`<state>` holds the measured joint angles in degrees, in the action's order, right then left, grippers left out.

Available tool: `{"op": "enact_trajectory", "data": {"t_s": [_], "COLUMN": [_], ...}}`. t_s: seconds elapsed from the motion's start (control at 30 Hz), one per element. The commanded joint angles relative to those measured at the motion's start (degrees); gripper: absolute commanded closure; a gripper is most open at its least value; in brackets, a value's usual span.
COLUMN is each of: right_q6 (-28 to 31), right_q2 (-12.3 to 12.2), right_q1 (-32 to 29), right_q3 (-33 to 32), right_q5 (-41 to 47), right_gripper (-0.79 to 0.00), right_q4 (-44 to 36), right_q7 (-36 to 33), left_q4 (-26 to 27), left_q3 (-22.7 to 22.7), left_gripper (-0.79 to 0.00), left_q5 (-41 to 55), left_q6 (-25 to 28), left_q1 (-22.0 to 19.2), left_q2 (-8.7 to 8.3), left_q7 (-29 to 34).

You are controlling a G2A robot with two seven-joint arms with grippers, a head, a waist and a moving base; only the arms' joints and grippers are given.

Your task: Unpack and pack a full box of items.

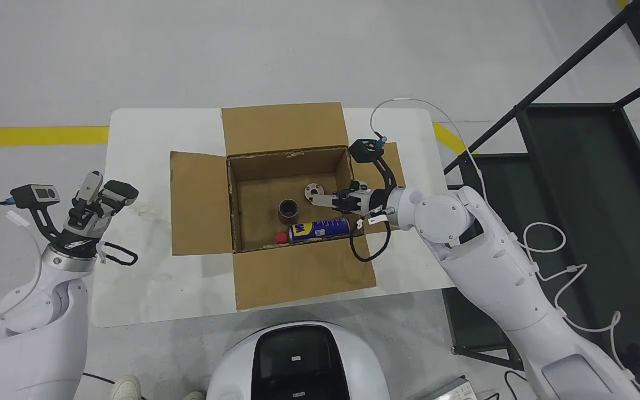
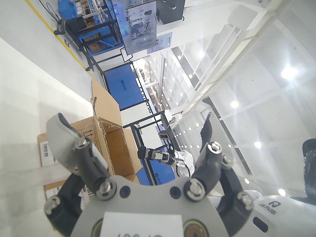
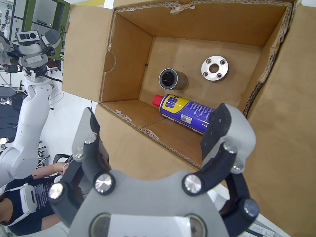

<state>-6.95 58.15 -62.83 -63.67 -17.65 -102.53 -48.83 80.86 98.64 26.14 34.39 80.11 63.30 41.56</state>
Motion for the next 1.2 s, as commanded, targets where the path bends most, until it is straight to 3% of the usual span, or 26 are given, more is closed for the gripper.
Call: {"op": "enact_trajectory", "data": {"t_s": [0.0, 0.43, 0.63, 1.17], "right_q6": [0.0, 0.0, -6.2, -7.7], "right_q2": [0.0, 0.0, 0.5, 1.8], "right_q1": [0.0, -0.1, 2.0, 5.6], "right_q3": [0.0, 0.0, 2.6, 6.6], "right_q5": [0.0, -0.1, -5.7, -4.2], "right_gripper": [-0.785, -0.785, -0.785, -0.785], "right_q4": [0.0, 0.0, 0.6, 4.4], "right_q7": [0.0, 0.3, -0.9, -2.8], "left_q4": [0.0, 0.0, 0.0, 0.0], "left_q3": [0.0, 0.0, 0.0, 0.0], "left_gripper": [-0.785, -0.785, -0.785, -0.785], "left_q5": [0.0, 0.0, 0.0, 0.0], "left_q6": [0.0, 0.0, 0.0, 0.0], "left_q1": [0.0, 0.0, 0.0, 0.0], "left_q2": [0.00, 0.00, 0.00, 0.00], "left_q7": [0.0, 0.0, 0.0, 0.0]}}
